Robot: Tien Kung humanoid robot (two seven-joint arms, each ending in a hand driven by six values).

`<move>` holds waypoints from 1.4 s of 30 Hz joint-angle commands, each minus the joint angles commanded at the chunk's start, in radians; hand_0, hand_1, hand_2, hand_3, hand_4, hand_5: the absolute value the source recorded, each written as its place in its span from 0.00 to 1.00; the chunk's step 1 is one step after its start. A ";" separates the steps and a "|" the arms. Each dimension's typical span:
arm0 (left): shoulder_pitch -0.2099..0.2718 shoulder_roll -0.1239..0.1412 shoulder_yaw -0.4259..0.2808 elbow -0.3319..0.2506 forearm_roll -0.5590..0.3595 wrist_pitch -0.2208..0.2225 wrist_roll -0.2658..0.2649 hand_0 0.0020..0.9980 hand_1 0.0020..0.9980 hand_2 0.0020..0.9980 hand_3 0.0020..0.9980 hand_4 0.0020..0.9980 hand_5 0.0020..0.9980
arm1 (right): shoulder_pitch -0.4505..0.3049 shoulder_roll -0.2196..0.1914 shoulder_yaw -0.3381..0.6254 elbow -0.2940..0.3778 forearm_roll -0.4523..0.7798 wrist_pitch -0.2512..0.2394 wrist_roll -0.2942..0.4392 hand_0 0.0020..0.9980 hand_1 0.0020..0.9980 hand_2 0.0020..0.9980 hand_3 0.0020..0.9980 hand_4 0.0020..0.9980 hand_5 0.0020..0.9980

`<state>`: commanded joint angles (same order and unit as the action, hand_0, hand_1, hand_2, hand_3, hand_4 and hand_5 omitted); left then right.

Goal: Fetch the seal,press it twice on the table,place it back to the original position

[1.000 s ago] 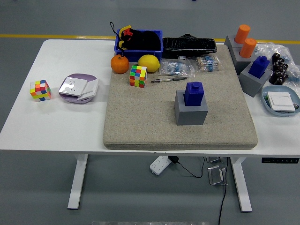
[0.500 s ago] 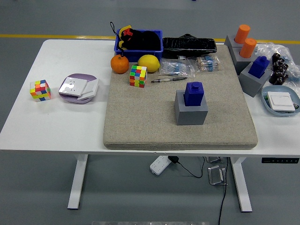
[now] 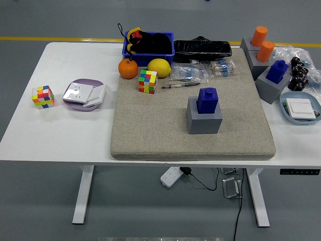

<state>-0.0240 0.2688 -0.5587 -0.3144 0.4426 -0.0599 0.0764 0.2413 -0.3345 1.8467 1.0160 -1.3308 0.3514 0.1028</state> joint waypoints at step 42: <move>0.002 -0.002 -0.001 0.000 -0.001 0.000 0.000 0.84 0.83 0.80 0.86 0.85 0.47 | 0.002 -0.004 -0.004 0.009 0.006 0.000 -0.007 0.78 0.69 0.69 0.64 0.83 0.23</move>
<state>-0.0218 0.2670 -0.5595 -0.3147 0.4421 -0.0597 0.0764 0.2430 -0.3380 1.8424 1.0247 -1.3246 0.3516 0.0961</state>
